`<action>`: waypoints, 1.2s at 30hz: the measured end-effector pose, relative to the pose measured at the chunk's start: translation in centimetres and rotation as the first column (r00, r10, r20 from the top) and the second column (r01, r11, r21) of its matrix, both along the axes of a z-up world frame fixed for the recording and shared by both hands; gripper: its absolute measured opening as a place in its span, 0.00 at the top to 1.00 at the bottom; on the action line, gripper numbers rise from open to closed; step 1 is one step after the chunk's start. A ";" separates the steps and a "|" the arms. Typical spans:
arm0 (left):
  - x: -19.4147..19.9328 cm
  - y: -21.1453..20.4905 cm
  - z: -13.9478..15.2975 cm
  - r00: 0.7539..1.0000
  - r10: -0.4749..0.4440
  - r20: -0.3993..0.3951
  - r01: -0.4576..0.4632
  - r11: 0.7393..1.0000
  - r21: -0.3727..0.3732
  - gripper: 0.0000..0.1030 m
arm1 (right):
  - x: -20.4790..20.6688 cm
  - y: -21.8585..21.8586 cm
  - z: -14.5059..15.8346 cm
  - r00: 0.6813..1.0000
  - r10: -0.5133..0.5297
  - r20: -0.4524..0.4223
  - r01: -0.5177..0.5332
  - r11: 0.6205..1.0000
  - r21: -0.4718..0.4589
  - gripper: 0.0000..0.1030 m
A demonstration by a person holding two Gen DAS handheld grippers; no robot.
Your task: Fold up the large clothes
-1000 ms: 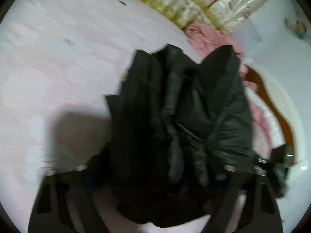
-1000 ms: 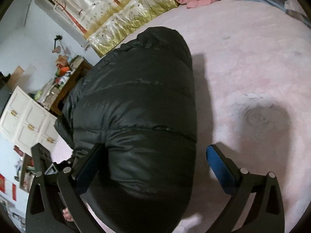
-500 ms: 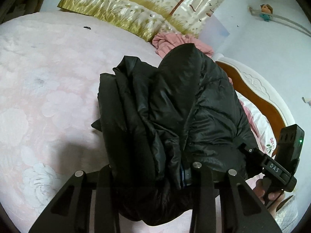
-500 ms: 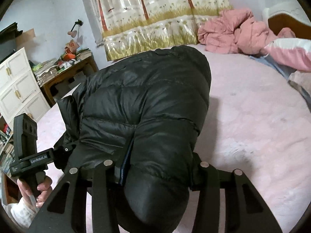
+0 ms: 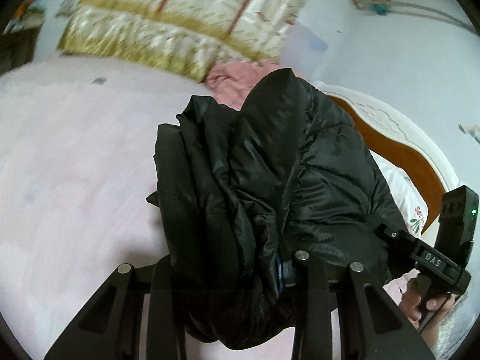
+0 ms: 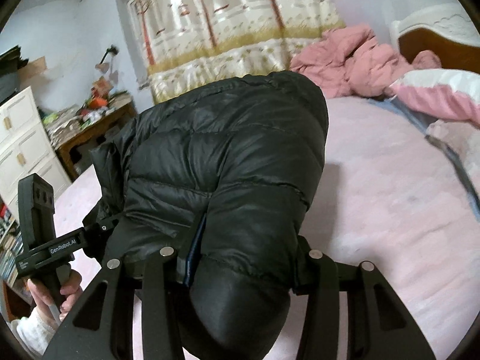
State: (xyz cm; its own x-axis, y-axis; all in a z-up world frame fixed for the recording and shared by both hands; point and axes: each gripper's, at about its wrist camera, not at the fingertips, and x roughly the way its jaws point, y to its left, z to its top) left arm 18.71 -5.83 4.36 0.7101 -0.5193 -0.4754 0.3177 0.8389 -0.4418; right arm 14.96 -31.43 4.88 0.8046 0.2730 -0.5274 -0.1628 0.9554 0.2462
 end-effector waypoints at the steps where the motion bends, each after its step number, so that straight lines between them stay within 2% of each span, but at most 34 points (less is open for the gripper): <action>1: 1.1 -1.4 0.9 1.000 -0.019 0.019 0.018 1.000 0.018 0.66 | 0.0 -1.0 0.6 1.000 -0.028 0.014 0.028 1.000 0.006 0.57; 3: 3.6 -4.6 2.6 0.997 -0.058 0.051 0.056 0.997 0.047 0.67 | -0.3 -2.8 1.7 0.994 -0.096 0.046 0.095 0.995 0.017 0.57; 5: 7.1 -8.5 4.1 0.991 -0.121 0.058 0.118 0.992 0.045 0.69 | -0.5 -4.7 2.4 0.982 -0.172 0.072 0.172 0.985 0.016 0.57; 8: 11.9 -14.4 5.4 0.977 -0.199 0.076 0.197 0.980 0.034 0.71 | 0.0 -8.4 2.5 0.948 -0.310 0.073 0.308 0.951 0.040 0.57; 11: 16.3 -21.5 5.9 0.959 -0.265 0.102 0.260 0.964 0.064 0.71 | 0.8 -12.0 1.5 0.902 -0.429 0.042 0.423 0.901 0.096 0.57; 14: 20.2 -28.3 5.0 0.948 -0.308 0.084 0.304 0.951 0.054 0.72 | 2.1 -13.8 -0.8 0.850 -0.527 -0.001 0.525 0.845 0.105 0.57; 17: 22.5 -34.9 4.0 0.927 -0.352 0.132 0.332 0.931 0.152 0.73 | 4.3 -15.7 -3.5 0.805 -0.587 -0.087 0.593 0.793 0.142 0.57; 19: 24.3 -38.9 2.8 0.908 -0.396 0.135 0.373 0.912 0.167 0.74 | 5.8 -17.4 -4.7 0.765 -0.629 -0.136 0.644 0.745 0.177 0.57; 21: 26.1 -41.9 1.6 0.893 -0.431 0.131 0.409 0.897 0.165 0.74 | 7.4 -18.9 -5.6 0.712 -0.688 -0.141 0.702 0.696 0.149 0.57; 23: 27.7 -44.7 0.2 0.888 -0.449 0.101 0.421 0.881 0.217 0.71 | 8.2 -20.5 -6.6 0.672 -0.723 -0.161 0.740 0.647 0.184 0.54; 25: 28.1 -46.1 -1.3 0.906 -0.413 0.094 0.366 0.875 0.317 0.59 | 9.3 -21.9 -7.9 0.653 -0.729 -0.206 0.757 0.625 0.191 0.50; 26: 28.1 -45.9 -1.8 0.917 -0.383 0.114 0.322 0.877 0.356 0.50 | 9.7 -22.2 -8.4 0.659 -0.718 -0.221 0.752 0.632 0.189 0.43; 27: 27.8 -45.2 -2.1 0.922 -0.364 0.134 0.293 0.880 0.373 0.38 | 9.9 -22.3 -8.9 0.676 -0.699 -0.231 0.736 0.650 0.187 0.40; 28: 27.7 -44.2 -2.1 0.929 -0.334 0.160 0.251 0.885 0.392 0.33 | 9.9 -22.4 -9.1 0.684 -0.691 -0.234 0.729 0.660 0.183 0.33; 29: 27.7 -42.9 -1.9 0.935 -0.304 0.184 0.211 0.891 0.403 0.23 | 9.8 -22.5 -9.1 0.685 -0.688 -0.240 0.727 0.662 0.179 0.24; 30: 27.6 -41.7 -1.4 0.937 -0.280 0.206 0.180 0.898 0.402 0.18 | 9.5 -23.0 -9.1 0.680 -0.688 -0.255 0.732 0.659 0.174 0.19; 31: 27.3 -40.3 -0.8 0.938 -0.260 0.228 0.156 0.906 0.394 0.17 | 9.1 -23.3 -9.1 0.676 -0.687 -0.267 0.735 0.654 0.179 0.14; 33: 26.2 -37.8 0.4 0.937 -0.236 0.258 0.127 0.917 0.379 0.16 | 7.6 -23.5 -8.6 0.680 -0.678 -0.279 0.732 0.649 0.209 0.11; 36: 24.4 -34.3 1.6 0.947 -0.236 0.220 0.161 0.936 0.312 0.11 | 5.4 -23.7 -7.6 0.676 -0.686 -0.270 0.737 0.627 0.252 0.10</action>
